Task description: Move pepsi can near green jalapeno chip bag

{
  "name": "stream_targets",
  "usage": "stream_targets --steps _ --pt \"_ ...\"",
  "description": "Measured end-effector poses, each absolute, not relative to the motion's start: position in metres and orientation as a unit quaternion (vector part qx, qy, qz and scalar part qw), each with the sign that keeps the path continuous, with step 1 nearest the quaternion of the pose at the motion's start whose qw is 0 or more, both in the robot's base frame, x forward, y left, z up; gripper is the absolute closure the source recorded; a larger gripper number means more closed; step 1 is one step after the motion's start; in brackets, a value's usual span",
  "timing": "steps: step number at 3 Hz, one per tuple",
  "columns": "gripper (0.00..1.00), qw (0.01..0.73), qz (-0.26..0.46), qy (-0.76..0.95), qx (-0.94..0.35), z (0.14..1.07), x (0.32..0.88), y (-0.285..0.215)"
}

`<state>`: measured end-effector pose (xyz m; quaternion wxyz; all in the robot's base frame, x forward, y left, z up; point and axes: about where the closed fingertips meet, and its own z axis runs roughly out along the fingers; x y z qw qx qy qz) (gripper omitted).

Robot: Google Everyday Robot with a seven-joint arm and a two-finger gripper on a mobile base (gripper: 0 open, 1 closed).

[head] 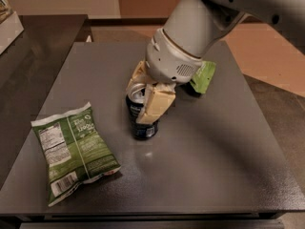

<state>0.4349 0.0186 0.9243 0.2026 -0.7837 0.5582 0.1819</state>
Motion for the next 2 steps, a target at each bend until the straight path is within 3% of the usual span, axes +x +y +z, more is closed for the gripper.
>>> stream_targets --steps 2 --pt "1.00 0.196 0.199 0.508 -0.815 0.916 0.438 0.074"
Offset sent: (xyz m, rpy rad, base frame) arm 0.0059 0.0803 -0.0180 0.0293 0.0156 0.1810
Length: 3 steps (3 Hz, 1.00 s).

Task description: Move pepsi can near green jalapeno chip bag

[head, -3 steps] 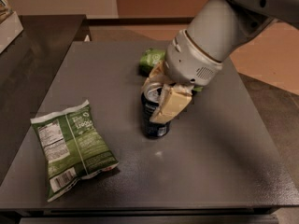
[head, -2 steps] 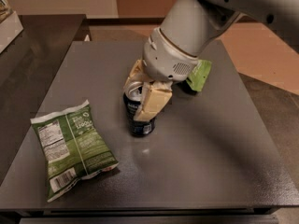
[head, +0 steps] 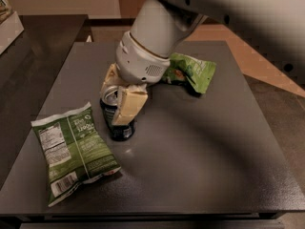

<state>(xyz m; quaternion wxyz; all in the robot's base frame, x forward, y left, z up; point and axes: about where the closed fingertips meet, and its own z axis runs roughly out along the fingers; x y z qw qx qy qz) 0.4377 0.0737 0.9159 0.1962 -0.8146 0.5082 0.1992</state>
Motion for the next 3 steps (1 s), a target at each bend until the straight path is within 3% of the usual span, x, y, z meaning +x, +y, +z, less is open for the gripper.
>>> stream_targets --steps 1,3 --pt "0.85 0.193 0.207 0.499 -0.819 0.907 0.439 0.086" --pt "0.38 0.185 0.190 0.499 -0.825 0.895 0.441 0.092"
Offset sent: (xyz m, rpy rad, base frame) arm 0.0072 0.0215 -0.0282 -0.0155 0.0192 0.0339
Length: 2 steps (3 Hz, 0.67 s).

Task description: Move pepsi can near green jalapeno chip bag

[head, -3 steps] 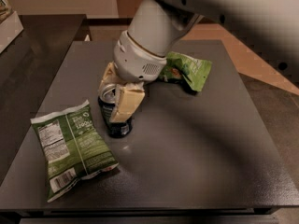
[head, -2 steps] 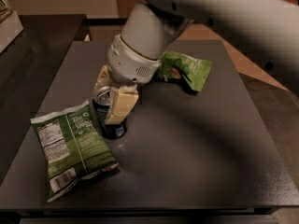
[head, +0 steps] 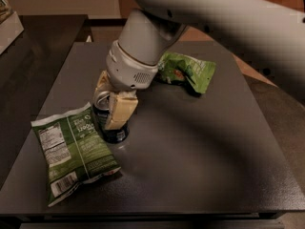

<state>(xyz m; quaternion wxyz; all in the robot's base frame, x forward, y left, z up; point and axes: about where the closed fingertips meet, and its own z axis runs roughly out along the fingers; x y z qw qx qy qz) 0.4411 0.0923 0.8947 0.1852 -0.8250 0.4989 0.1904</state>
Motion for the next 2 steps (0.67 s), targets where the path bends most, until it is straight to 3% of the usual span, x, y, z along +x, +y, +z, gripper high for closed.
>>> stream_targets --steps 1,2 --pt "0.13 0.185 0.190 0.499 -0.825 0.8968 0.4411 0.0923" --pt "0.00 0.186 0.190 0.498 -0.826 0.8973 0.4401 0.0933"
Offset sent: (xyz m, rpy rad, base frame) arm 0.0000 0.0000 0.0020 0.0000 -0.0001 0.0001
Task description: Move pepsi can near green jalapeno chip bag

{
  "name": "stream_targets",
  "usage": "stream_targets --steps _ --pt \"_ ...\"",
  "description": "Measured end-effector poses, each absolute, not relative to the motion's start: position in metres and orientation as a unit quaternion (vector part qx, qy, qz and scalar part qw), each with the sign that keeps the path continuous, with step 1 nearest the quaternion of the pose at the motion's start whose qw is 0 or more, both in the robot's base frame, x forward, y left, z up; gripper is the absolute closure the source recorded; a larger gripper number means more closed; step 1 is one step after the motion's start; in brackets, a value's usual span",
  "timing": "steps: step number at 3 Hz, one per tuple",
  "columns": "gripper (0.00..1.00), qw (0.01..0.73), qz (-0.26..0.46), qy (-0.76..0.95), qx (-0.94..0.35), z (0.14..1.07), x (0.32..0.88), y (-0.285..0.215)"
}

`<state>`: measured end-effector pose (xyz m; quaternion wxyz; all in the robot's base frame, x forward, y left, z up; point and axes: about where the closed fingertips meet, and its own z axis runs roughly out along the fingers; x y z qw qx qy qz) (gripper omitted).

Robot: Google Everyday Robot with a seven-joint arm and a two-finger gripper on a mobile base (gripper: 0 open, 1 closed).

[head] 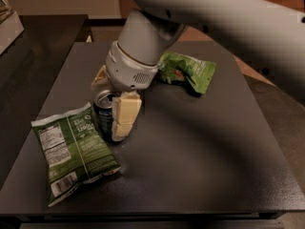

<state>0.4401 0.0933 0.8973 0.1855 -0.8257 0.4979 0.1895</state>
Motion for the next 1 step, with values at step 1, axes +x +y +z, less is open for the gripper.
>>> stream_targets --steps 1 --pt "0.00 0.186 0.190 0.498 -0.826 0.8974 0.4401 0.0933"
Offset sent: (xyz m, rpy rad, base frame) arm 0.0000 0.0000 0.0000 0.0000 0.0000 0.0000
